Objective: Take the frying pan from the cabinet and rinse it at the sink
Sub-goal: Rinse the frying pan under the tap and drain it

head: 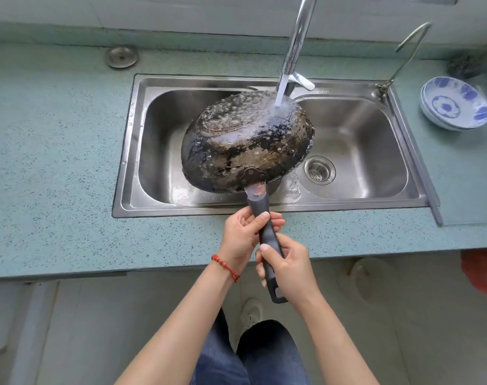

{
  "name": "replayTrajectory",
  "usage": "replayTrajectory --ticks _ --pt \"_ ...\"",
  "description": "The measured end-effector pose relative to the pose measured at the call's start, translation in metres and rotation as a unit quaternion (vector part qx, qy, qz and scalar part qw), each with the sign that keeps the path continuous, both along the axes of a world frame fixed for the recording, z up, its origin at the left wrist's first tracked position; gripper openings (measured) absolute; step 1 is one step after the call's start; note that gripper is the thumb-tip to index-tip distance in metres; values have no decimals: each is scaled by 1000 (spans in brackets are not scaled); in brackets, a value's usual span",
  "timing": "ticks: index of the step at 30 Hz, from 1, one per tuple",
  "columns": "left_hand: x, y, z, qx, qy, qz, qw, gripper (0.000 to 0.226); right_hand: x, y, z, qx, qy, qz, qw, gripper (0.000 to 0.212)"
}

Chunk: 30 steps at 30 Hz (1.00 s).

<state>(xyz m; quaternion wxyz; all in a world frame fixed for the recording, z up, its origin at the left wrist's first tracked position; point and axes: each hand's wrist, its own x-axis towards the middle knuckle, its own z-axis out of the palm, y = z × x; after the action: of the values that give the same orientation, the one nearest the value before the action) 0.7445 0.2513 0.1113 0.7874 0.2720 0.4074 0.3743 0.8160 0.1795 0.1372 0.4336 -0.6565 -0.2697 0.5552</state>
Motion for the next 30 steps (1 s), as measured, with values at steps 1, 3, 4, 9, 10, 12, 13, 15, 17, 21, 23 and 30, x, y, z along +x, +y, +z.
replayTrajectory --ticks 1,3,4,9,10,12,13,15,17,21,23,30 --pt "0 -1 1 1 -4 2 1000 13 2 -1 2 6 15 2 1000 17" --pt "-1 0 2 1 -20 4 1000 13 5 -1 5 20 44 7 999 15" --pt "-3 1 3 -3 -33 2 999 14 6 -1 6 29 62 10 998 13" --pt "-13 10 7 -50 -116 -28 992 24 6 0 4 61 150 23 986 6" --pt "-14 11 8 -53 -123 -31 991 25 6 1 2 59 173 25 983 11" --pt "-17 13 8 -47 -114 -29 992 22 4 1 0 55 200 30 978 15" --pt "-19 13 8 -41 -100 -25 994 20 3 2 -2 53 208 31 976 14" --pt "-20 14 7 -32 -64 -13 997 17 3 3 -6 44 196 41 979 10" --pt "-21 13 7 -26 -36 4 999 17 3 5 -6 30 152 67 986 11" --pt "-22 15 6 3 34 20 999 17 6 13 -1 -16 61 111 992 12" --pt "-23 15 5 19 78 22 997 16 8 15 -2 -37 13 107 994 12" --pt "-17 18 4 45 135 35 989 21 -3 20 -6 -10 -246 151 957 17"
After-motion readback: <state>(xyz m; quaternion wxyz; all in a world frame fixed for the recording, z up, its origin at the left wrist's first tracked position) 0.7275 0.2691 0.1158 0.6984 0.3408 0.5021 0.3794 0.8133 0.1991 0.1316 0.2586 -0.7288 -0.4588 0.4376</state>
